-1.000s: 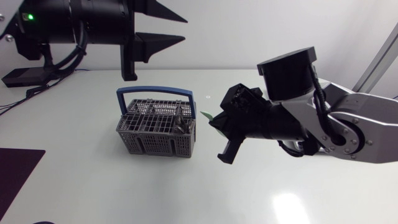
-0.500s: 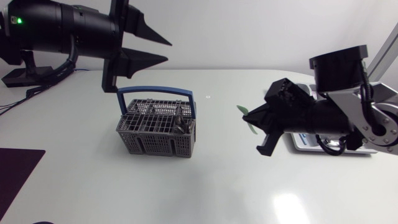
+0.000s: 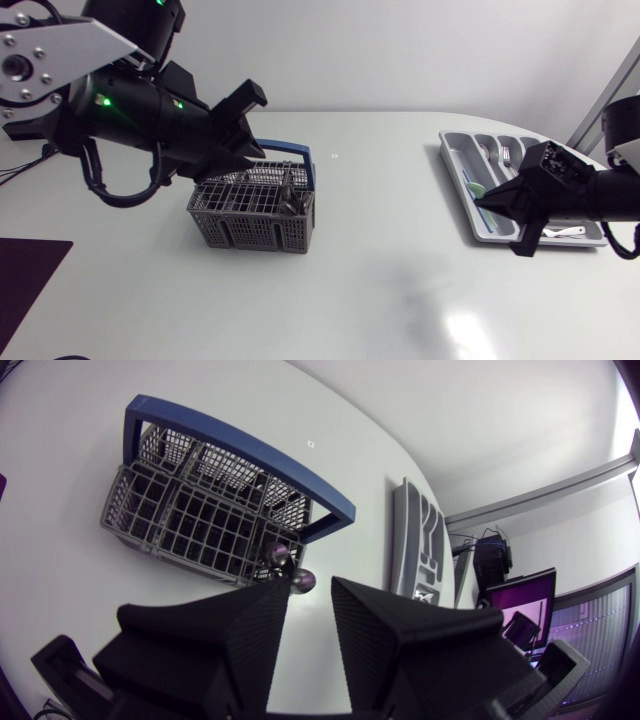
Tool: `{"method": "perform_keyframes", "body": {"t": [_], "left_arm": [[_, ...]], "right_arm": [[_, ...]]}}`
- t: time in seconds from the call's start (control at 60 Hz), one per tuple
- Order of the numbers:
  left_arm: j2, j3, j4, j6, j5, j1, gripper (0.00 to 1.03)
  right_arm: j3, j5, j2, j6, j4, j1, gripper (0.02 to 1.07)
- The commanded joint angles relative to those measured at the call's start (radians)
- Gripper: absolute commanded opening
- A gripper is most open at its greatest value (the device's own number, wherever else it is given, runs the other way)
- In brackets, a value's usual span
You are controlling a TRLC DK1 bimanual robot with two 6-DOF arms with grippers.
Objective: Unload the cutlery basket into the drawer organizer.
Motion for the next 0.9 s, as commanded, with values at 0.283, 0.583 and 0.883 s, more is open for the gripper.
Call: {"method": "perform_keyframes", "body": {"t": [0.283, 0.583, 0.883], "left_arm": [[0.066, -0.045, -0.02, 0.096, -0.057, -0.051, 0.33], [0.101, -0.056, -0.004, 0.148, -0.083, -0.057, 0.33], [0.129, -0.053, 0.012, 0.16, -0.09, -0.062, 0.33]], "right_arm": [[0.185, -0.039, 0.295, -0.45, -0.101, -0.344, 0.08], [0.321, 0.017, 0.547, -0.612, -0.061, -0.466, 0.08], [0.369, 0.1, 0.659, -0.65, 0.023, -0.487, 0.08]]}}
